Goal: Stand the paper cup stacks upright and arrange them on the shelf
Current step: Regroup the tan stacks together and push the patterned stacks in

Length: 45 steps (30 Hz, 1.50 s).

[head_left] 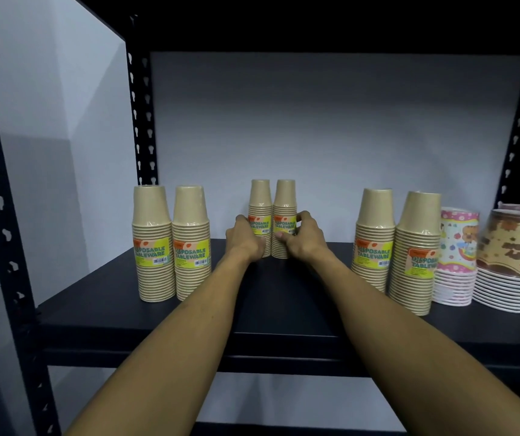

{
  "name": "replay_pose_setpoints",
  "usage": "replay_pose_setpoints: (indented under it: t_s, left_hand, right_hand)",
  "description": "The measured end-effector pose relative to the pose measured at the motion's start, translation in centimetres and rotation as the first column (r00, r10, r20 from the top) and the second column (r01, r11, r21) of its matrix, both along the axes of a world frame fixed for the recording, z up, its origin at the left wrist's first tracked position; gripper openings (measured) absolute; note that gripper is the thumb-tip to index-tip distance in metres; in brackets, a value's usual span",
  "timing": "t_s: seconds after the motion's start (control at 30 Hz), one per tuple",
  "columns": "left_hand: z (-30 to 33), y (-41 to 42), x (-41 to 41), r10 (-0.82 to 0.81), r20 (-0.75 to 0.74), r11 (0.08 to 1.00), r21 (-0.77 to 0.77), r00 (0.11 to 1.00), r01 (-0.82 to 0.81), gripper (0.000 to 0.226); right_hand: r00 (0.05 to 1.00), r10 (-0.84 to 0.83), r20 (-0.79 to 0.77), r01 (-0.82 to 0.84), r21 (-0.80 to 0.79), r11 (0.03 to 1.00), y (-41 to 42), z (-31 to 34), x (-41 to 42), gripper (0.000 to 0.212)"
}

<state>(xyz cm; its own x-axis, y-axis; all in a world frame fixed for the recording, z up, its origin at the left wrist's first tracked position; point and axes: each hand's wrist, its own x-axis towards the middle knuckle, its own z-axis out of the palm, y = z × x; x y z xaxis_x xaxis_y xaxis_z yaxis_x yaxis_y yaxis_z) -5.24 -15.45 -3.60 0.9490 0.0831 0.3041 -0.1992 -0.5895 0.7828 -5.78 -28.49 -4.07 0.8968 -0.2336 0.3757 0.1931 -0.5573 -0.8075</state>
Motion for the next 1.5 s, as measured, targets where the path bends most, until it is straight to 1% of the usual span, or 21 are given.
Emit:
replay_pose_setpoints:
  t_s: [0.27, 0.73, 0.83, 0.9, 0.97, 1.07, 1.17, 1.2, 1.27, 1.33, 1.43, 1.5]
  left_hand:
    - [-0.1, -0.1, 0.0, -0.020, 0.014, 0.999, 0.033, 1.000, 0.020, 0.050]
    - [-0.3, -0.1, 0.1, -0.009, 0.018, 0.999, -0.033, 1.000, 0.010, 0.056]
    - [-0.4, -0.5, 0.0, -0.035, 0.011, 0.998, -0.052, 0.999, 0.035, 0.060]
    - [-0.6, -0.8, 0.2, -0.036, 0.032, 0.998, -0.057, 0.999, 0.038, 0.063]
    - [-0.6, -0.9, 0.1, -0.015, 0.066, 0.998, -0.053, 0.998, 0.019, 0.067]
    - [-0.6, -0.9, -0.2, 0.007, 0.124, 1.000, 0.015, 0.992, -0.009, 0.069]
    - [-0.5, -0.9, -1.3, -0.005, 0.198, 0.994, 0.104, 0.980, -0.016, 0.062]
    - [-0.5, -0.9, -1.9, 0.007, 0.233, 0.988, 0.151, 0.972, -0.043, 0.061]
    - [-0.6, -1.0, -3.3, 0.052, 0.332, 0.958, 0.250, 0.942, -0.141, 0.060]
    - [-0.7, -0.9, -5.1, 0.057, 0.444, 0.934, 0.294, 0.894, -0.205, 0.059]
    - [-1.0, -0.1, -8.5, -0.046, 0.557, 0.927, 0.333, 0.829, -0.172, 0.059]
    - [-1.1, 1.3, -10.7, -0.104, 0.618, 0.935, 0.328, 0.779, -0.136, 0.061]
  right_hand:
    - [1.000, -0.005, -0.009, 0.005, -0.008, 1.000, -0.1, 0.0, 0.0, 0.051]
    - [1.000, -0.010, -0.013, 0.010, 0.002, 1.000, 0.1, 0.1, -0.1, 0.051]
    - [1.000, -0.009, -0.024, 0.009, 0.017, 1.000, 0.1, 0.0, 0.0, 0.054]
    - [0.999, -0.008, -0.034, 0.009, 0.025, 1.000, 0.3, 0.0, -0.1, 0.057]
    - [0.999, -0.027, -0.034, 0.028, 0.019, 0.999, 0.5, 0.1, -0.3, 0.061]
    - [0.997, -0.075, -0.031, 0.075, 0.000, 0.997, 0.7, 0.2, -1.0, 0.068]
    - [0.994, -0.101, -0.045, 0.100, -0.019, 0.995, 0.6, 0.4, -2.3, 0.065]
    - [0.994, -0.101, -0.051, 0.100, -0.025, 0.995, 0.5, 0.3, -2.8, 0.062]
    - [0.994, -0.090, -0.057, 0.087, -0.050, 0.995, 0.5, 0.1, -4.1, 0.058]
    - [0.997, -0.059, -0.044, 0.055, -0.080, 0.995, 0.8, -0.1, -5.5, 0.054]
    - [1.000, 0.015, 0.011, -0.014, -0.084, 0.996, 1.5, -0.5, -7.8, 0.044]
    - [0.997, 0.067, 0.041, -0.064, -0.080, 0.995, 2.2, -0.6, -9.2, 0.040]
